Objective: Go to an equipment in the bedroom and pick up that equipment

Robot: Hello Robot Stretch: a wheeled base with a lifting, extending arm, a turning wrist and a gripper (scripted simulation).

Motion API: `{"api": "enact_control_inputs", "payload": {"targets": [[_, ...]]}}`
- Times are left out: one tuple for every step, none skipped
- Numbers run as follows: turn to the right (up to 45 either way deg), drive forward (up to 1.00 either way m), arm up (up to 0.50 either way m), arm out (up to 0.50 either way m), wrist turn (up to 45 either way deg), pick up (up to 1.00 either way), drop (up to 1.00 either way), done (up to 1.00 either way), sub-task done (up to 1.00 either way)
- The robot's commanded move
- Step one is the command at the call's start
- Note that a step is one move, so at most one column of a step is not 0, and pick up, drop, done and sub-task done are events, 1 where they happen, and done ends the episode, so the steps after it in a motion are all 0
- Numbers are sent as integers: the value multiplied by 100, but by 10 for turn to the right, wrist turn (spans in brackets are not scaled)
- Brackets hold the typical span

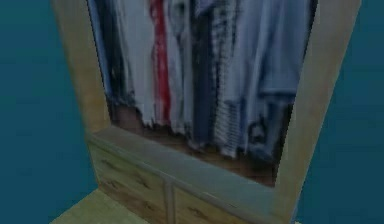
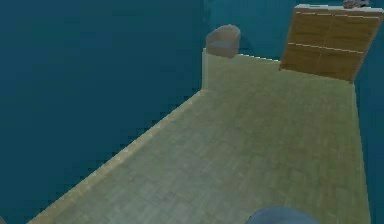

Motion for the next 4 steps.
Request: {"api": "enact_control_inputs", "payload": {"targets": [[450,0,0,0,0,0,0,0,0],[300,0,0,0,0,0,0,0,0],[0,60,0,0,0,0,0,0,0],[330,0,0,0,0,0,0,0,0]]}}
